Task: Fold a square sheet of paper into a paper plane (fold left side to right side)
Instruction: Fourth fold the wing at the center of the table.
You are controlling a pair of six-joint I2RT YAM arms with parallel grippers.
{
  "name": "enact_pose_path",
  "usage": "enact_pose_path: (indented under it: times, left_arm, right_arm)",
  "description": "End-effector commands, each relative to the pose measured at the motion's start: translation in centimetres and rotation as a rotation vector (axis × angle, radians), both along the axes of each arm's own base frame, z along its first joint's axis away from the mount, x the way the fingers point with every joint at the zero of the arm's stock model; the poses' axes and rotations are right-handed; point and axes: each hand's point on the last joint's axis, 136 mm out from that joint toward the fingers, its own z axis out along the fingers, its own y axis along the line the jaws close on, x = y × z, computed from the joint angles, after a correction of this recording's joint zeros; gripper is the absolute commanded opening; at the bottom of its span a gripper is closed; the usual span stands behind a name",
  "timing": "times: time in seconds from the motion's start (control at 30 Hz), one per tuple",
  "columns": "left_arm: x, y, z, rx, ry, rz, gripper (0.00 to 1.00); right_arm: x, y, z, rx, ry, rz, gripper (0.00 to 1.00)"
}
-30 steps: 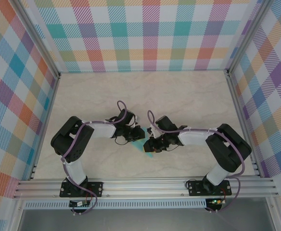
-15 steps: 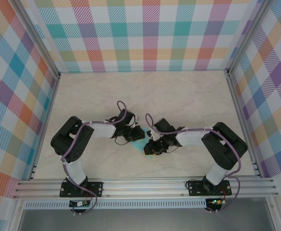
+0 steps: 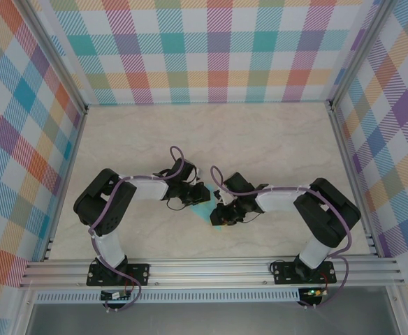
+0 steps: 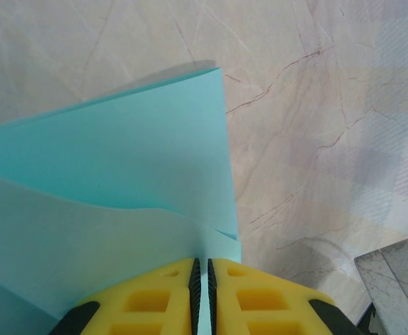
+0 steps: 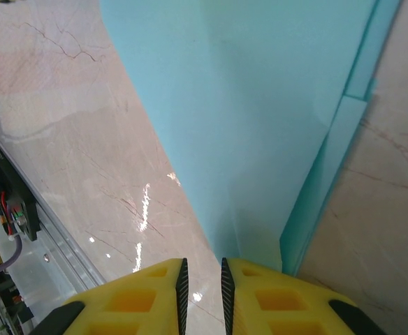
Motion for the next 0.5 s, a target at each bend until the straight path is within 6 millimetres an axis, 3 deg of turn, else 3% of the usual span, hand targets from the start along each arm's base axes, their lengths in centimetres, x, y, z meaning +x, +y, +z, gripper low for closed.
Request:
enact_pose_path:
  times: [0.0,0.3,0.47]
  left_arm:
    - [-2.5,3.1,-3.4,0.142,0.113,0.033,0.15]
    - [-2.4,3.1,-3.2,0.146,0.108,0.033,0.15]
    - [-2.3,3.2,-3.3,0.152,0.109,0.031,0.15]
  right_arm:
    - [-2.2,-2.0,-2.0,-0.097,0.066,0.016,0.22]
    - [-4.9,-5.4,-3.3,-0.228,0.147,-0.01,0.2]
    - [-6.9,-6.4,-3.0,-0.253,0.189,0.012,0.2]
